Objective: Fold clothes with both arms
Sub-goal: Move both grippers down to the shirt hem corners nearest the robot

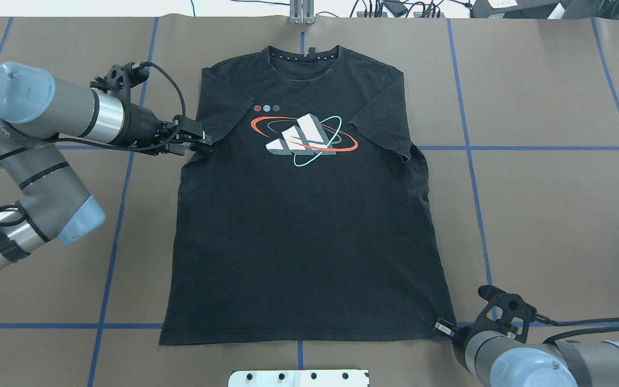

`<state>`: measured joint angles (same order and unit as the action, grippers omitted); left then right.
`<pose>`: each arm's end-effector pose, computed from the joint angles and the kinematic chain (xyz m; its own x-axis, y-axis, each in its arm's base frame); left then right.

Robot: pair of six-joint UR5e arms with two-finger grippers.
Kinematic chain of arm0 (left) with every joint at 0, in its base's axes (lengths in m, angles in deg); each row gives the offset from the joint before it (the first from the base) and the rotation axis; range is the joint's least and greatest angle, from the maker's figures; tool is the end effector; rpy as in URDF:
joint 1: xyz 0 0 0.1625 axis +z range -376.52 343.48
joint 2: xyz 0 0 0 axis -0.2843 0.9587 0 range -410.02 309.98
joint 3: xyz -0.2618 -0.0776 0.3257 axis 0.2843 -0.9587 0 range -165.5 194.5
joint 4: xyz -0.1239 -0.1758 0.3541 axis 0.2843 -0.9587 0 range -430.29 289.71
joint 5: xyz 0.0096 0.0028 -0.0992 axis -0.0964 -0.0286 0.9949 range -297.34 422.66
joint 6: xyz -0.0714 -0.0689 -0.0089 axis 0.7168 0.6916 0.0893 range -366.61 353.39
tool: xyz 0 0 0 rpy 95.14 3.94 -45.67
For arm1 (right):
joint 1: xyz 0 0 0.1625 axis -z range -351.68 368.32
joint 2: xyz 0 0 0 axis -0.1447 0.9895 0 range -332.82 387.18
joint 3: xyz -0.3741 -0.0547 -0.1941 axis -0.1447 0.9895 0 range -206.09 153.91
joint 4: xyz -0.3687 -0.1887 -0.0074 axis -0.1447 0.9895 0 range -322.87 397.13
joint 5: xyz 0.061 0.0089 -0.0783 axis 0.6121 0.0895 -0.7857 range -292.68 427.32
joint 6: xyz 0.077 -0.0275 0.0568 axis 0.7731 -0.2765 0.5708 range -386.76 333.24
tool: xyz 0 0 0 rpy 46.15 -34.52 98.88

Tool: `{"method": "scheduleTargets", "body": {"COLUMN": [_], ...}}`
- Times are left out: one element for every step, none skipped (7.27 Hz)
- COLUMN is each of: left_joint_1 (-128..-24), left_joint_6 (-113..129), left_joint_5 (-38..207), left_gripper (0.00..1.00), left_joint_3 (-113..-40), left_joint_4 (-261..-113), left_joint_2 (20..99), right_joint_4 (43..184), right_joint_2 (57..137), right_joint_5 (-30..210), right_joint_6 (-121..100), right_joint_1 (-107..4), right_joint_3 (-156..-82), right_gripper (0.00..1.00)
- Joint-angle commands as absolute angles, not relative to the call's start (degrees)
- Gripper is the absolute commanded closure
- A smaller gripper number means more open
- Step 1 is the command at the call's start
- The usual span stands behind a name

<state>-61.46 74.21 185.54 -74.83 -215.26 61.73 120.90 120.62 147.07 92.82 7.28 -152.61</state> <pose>0.3891 -0.5002 0.3396 0.2036 -0.0140 -0.9789 0.1904 0.9814 0.0256 -0.4395 -0.1591 0.3854 0.6083 0.4969 0.6189 -0.4955 0.8469 -0.1929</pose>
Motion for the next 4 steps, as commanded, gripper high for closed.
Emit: {"method": "scheduleTargets", "body": {"left_joint_1": [-55.57, -48.93, -45.21, -41.52], "left_joint_6": [79.94, 87.36, 88.3, 88.4], "left_joint_5": [183.01, 176.81, 173.87, 172.11], "left_gripper": [0.18, 0.0, 0.0, 0.0], "left_joint_3": [-86.78, -92.15, -97.07, -101.99], "left_joint_4": [-215.22, -215.14, -214.0, -212.69], "left_joint_2": [50.84, 45.22, 39.16, 33.53], "right_joint_4": [120.98, 120.98, 120.98, 120.98], "right_joint_2": [122.62, 122.72, 122.72, 122.72], "right_joint_5": [148.53, 148.88, 148.97, 148.97], "right_joint_6": [92.77, 92.86, 92.86, 92.86], "right_joint_1": [7.27, 7.27, 7.27, 7.27], "right_joint_3": [-155.63, -155.73, -155.82, -155.82], "right_gripper": [1.0, 1.0, 1.0, 1.0]}}
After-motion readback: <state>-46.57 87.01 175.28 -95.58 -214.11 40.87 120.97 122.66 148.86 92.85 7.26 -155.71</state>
